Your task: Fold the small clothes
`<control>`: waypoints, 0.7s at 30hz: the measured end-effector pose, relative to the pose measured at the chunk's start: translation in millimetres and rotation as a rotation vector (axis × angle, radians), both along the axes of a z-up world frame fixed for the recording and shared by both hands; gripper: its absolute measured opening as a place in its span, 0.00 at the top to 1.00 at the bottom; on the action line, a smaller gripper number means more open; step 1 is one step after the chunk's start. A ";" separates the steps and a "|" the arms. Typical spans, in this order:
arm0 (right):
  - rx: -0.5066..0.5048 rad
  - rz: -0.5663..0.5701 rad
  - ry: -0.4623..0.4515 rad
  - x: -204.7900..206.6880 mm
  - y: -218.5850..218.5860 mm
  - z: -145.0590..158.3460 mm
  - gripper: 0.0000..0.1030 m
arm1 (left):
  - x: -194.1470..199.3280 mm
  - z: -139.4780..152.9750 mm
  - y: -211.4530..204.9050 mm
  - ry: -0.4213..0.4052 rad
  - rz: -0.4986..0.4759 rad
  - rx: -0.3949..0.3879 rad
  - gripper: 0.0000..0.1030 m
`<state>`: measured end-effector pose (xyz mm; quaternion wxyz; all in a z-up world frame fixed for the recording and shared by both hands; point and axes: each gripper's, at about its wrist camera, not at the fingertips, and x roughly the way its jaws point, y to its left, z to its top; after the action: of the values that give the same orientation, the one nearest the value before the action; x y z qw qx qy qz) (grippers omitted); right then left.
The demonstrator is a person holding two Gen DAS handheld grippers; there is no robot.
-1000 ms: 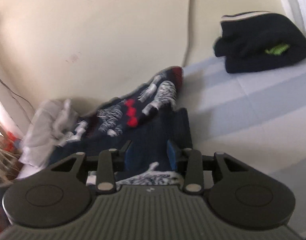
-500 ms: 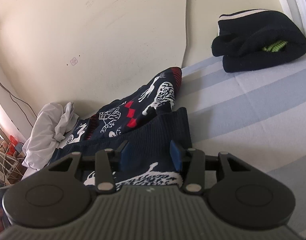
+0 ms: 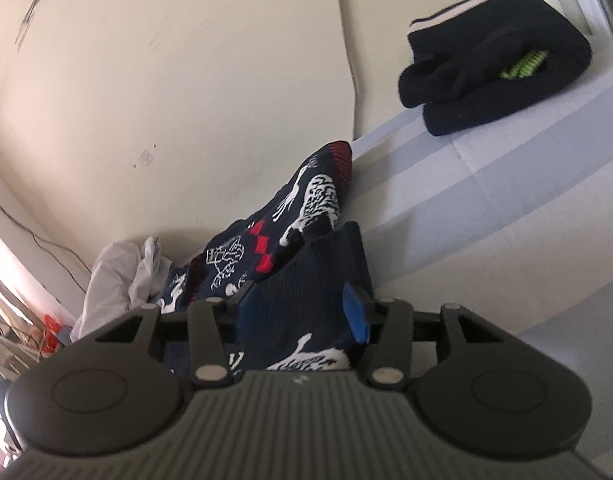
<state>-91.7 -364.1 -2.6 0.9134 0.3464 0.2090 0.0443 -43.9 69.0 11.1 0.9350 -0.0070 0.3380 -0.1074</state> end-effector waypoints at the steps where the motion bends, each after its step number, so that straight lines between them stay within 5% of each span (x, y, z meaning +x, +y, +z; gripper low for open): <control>1: 0.005 -0.002 0.001 0.0 -0.9 -0.2 0.51 | 0.0 0.0 0.0 0.000 0.000 0.000 0.28; 21: 0.008 -0.003 -0.002 -0.2 -3.2 0.1 0.51 | 1.1 -0.2 0.1 0.002 0.001 0.000 0.26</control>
<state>-91.9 -367.3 -2.5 0.9123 0.3502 0.2074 0.0443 -42.8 69.1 10.9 0.9347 -0.0071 0.3390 -0.1071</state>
